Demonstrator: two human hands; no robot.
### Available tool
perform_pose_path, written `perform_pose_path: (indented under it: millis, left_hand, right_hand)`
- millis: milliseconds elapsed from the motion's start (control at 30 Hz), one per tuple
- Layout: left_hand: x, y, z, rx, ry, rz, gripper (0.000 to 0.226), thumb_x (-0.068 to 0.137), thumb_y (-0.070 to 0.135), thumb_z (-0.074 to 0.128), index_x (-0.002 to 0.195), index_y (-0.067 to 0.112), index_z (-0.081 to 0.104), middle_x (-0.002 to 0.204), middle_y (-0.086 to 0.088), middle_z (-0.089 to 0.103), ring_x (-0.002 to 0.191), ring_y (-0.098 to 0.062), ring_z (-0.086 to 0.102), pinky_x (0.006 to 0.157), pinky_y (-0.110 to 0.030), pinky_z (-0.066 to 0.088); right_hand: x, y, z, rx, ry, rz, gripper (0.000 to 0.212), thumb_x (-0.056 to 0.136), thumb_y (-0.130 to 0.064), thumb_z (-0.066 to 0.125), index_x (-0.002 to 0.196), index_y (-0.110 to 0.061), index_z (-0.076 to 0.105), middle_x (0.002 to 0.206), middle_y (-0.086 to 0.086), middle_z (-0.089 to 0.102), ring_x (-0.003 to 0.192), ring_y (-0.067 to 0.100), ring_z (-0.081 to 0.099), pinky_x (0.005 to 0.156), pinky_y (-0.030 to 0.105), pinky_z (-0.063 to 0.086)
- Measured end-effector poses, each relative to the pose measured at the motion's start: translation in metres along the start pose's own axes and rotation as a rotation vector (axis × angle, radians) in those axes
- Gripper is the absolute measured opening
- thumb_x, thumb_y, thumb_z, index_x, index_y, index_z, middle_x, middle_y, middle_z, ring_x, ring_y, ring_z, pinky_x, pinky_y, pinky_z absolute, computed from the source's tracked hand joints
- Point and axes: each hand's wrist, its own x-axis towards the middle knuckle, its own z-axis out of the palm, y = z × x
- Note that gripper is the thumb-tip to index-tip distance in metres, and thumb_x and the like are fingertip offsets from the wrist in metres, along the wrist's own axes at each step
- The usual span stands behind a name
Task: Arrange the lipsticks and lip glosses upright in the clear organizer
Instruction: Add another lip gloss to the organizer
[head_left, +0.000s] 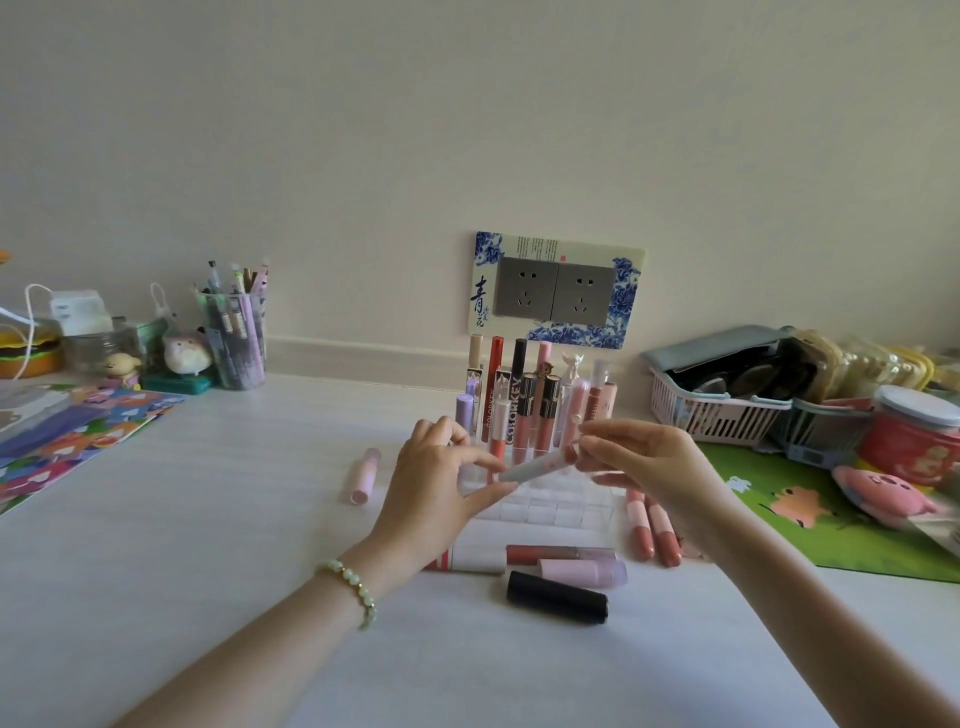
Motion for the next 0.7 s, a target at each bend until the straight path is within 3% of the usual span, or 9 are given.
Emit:
perform_pose_path:
  millis: [167, 267, 333, 433, 567, 700]
  left_hand:
    - [-0.003, -0.001, 0.001, -0.066, 0.008, -0.026, 0.026, 0.074, 0.044, 0.071, 0.096, 0.03, 0.072, 0.081, 0.021, 0.041, 0.086, -0.005, 0.042, 0.072, -0.01, 0.032]
    - [-0.007, -0.001, 0.002, -0.083, -0.11, -0.031, 0.024, 0.079, 0.043, 0.069, 0.098, 0.029, 0.068, 0.084, 0.022, 0.049, 0.084, 0.001, 0.05, 0.071, -0.01, 0.037]
    - [-0.009, -0.001, 0.001, -0.047, -0.175, -0.021, 0.023, 0.082, 0.046, 0.065, 0.1, 0.032, 0.066, 0.09, 0.021, 0.057, 0.087, 0.002, 0.053, 0.077, -0.017, 0.045]
    - [-0.01, -0.001, -0.001, 0.025, -0.291, 0.005, 0.028, 0.086, 0.05, 0.058, 0.107, 0.034, 0.065, 0.111, 0.02, 0.061, 0.105, 0.001, 0.052, 0.093, -0.022, 0.043]
    - [-0.01, -0.006, -0.001, 0.121, -0.411, 0.076, 0.039, 0.089, 0.052, 0.052, 0.121, 0.033, 0.06, 0.132, 0.021, 0.053, 0.126, 0.002, 0.041, 0.106, -0.021, 0.031]
    - [-0.01, -0.01, 0.001, 0.126, -0.402, 0.092, 0.039, 0.089, 0.052, 0.052, 0.123, 0.033, 0.06, 0.135, 0.02, 0.051, 0.129, 0.001, 0.039, 0.108, -0.021, 0.029]
  right_hand:
    - [0.003, -0.012, 0.006, 0.151, 0.016, 0.018, 0.037, 0.063, -0.017, 0.072, 0.095, -0.001, 0.067, 0.084, 0.013, 0.074, 0.075, 0.017, 0.072, 0.064, 0.018, 0.057]
    - [0.007, -0.019, 0.012, -0.024, 0.124, -0.159, 0.029, 0.065, -0.019, 0.074, 0.092, -0.008, 0.07, 0.076, 0.001, 0.074, 0.068, 0.014, 0.071, 0.063, 0.02, 0.058]
    - [0.012, -0.022, 0.015, -0.181, 0.184, -0.304, 0.019, 0.072, -0.016, 0.074, 0.091, -0.016, 0.07, 0.073, -0.009, 0.073, 0.067, 0.014, 0.071, 0.064, 0.024, 0.059]
    - [0.021, -0.024, 0.024, -0.215, 0.219, -0.412, 0.018, 0.076, -0.012, 0.073, 0.093, -0.018, 0.069, 0.071, -0.019, 0.069, 0.067, 0.0, 0.069, 0.064, 0.017, 0.057]
    - [0.033, -0.018, 0.034, -0.21, 0.228, -0.445, 0.02, 0.076, -0.008, 0.073, 0.094, -0.012, 0.067, 0.084, -0.007, 0.071, 0.073, 0.0, 0.069, 0.069, 0.012, 0.053]
    - [0.04, -0.007, 0.04, -0.236, 0.223, -0.446, 0.018, 0.076, -0.007, 0.073, 0.093, -0.008, 0.068, 0.085, 0.0, 0.072, 0.076, 0.005, 0.07, 0.071, 0.013, 0.053]
